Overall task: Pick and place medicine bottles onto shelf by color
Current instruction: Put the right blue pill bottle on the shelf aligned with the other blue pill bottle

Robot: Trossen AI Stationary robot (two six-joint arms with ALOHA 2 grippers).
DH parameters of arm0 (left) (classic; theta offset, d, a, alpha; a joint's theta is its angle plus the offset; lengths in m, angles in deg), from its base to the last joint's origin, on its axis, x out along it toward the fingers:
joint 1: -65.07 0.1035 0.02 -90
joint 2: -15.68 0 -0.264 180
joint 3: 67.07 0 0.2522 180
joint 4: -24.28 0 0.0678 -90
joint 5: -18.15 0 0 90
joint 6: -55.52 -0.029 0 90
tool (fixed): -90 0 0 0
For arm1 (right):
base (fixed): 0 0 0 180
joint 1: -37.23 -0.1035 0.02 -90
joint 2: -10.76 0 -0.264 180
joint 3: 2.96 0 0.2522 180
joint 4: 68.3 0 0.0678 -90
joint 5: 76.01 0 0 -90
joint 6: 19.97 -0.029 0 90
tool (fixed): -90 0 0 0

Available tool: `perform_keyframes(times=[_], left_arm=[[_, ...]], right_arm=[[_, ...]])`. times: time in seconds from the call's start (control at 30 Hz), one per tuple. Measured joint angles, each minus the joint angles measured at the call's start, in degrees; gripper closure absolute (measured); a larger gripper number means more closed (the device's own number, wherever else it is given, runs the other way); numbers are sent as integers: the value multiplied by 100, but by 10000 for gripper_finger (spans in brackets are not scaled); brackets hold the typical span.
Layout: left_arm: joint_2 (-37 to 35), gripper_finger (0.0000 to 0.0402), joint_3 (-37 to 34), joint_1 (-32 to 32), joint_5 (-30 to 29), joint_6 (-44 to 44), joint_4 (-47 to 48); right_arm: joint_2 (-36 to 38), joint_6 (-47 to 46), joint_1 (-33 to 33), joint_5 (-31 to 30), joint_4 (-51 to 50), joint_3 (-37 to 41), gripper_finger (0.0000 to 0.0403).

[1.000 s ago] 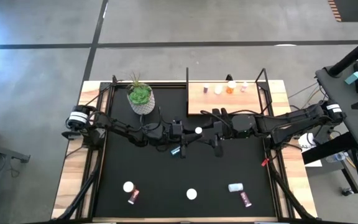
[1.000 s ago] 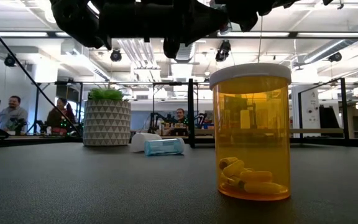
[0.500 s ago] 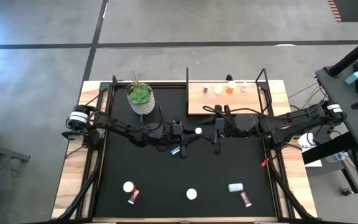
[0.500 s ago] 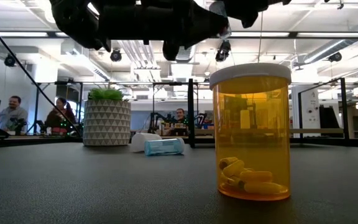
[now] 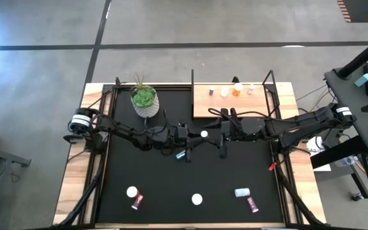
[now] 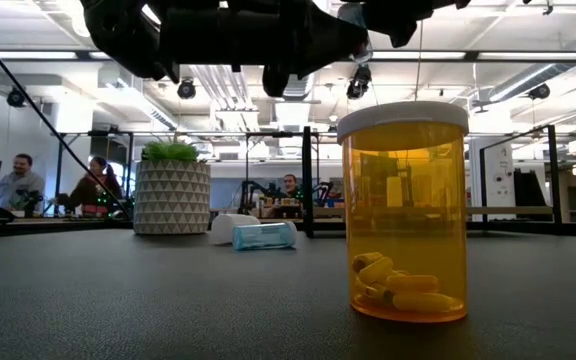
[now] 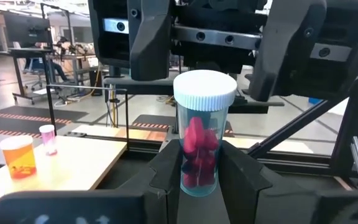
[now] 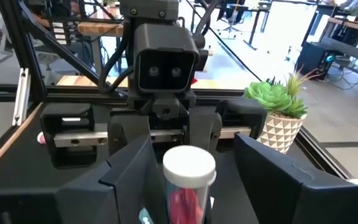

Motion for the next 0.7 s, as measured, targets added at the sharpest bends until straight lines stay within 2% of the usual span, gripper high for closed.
perform_keyframes(times=[0.3,0.7], left_arm=[[0,331,4,0,2,-101,-32],[0,331,4,0,2,-105,-27]], right_arm=[[2,-46,0,-2,-298,-33,158],[2,-136,0,-26,-302,-101,216]])
